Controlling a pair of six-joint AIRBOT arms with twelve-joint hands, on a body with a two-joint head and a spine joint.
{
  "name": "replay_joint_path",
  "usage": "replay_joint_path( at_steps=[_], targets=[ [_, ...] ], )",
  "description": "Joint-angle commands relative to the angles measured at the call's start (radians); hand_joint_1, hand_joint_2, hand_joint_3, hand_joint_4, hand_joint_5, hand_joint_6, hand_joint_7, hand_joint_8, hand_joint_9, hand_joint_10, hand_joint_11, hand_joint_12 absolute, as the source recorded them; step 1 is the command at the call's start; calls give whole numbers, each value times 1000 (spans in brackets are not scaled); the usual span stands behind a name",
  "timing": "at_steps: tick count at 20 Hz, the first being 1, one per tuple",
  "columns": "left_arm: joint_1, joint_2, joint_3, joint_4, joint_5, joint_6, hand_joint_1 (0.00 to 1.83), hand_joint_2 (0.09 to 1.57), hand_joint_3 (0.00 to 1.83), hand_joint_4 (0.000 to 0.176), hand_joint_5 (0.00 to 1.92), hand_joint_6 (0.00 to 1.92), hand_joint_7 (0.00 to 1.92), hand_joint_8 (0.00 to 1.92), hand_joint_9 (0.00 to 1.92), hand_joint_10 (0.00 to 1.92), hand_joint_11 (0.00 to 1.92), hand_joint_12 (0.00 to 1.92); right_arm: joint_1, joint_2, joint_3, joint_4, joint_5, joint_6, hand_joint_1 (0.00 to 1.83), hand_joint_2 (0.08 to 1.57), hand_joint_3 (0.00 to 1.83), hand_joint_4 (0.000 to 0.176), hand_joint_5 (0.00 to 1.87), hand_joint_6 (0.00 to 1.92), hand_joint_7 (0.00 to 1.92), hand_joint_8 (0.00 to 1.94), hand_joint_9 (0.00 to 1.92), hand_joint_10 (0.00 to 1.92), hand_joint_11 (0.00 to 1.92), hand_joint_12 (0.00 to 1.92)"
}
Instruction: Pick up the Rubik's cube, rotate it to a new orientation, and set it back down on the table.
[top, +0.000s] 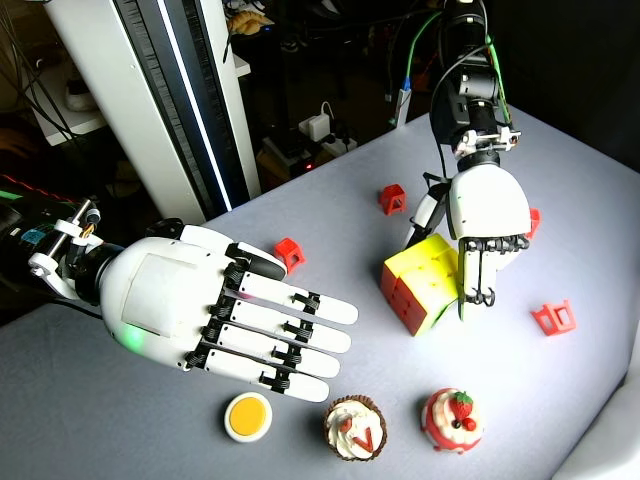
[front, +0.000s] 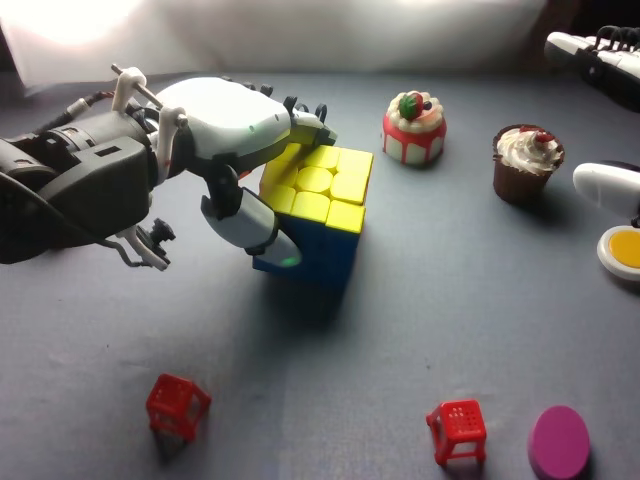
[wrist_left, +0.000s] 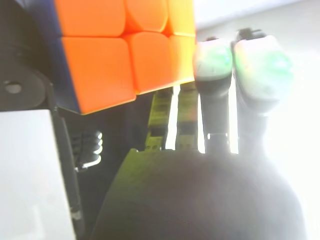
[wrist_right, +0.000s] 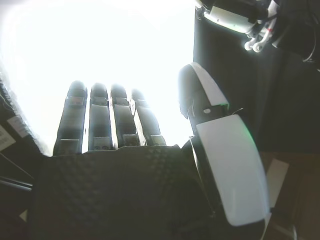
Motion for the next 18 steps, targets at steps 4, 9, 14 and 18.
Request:
replay_joint_path(
  at_steps=[4,9,14,18],
  targets=[
    [-25,19,-27,19,-178,-6,1118,1162,109,0,786,1352,964,1921,1075,1921,1203,1921,18,-6,5,-14,150,6,504,1418,0,0,0,0,0,0,0,0,0,638],
    [-20,52,-63,75,-283,-75,1410,1145,36,0,981,1916,1143,1921,1235,1921,1345,1921,54,-50,39,-62,161,6,390,1513,16,0,0,0,0,0,22,24,0,883],
    [-3,81,-81,116,-390,-162,1435,1141,42,0,1025,1921,1210,1921,1292,1921,1424,1921,81,-108,112,-99,163,6,10,1571,62,0,71,53,132,23,7,548,0,1265],
    [1,96,-94,143,-451,-204,1453,1145,54,0,1093,1921,1269,1921,1349,1921,1451,1921,95,-160,171,-117,162,6,0,1571,63,0,96,95,175,23,0,648,0,1173]
  ],
)
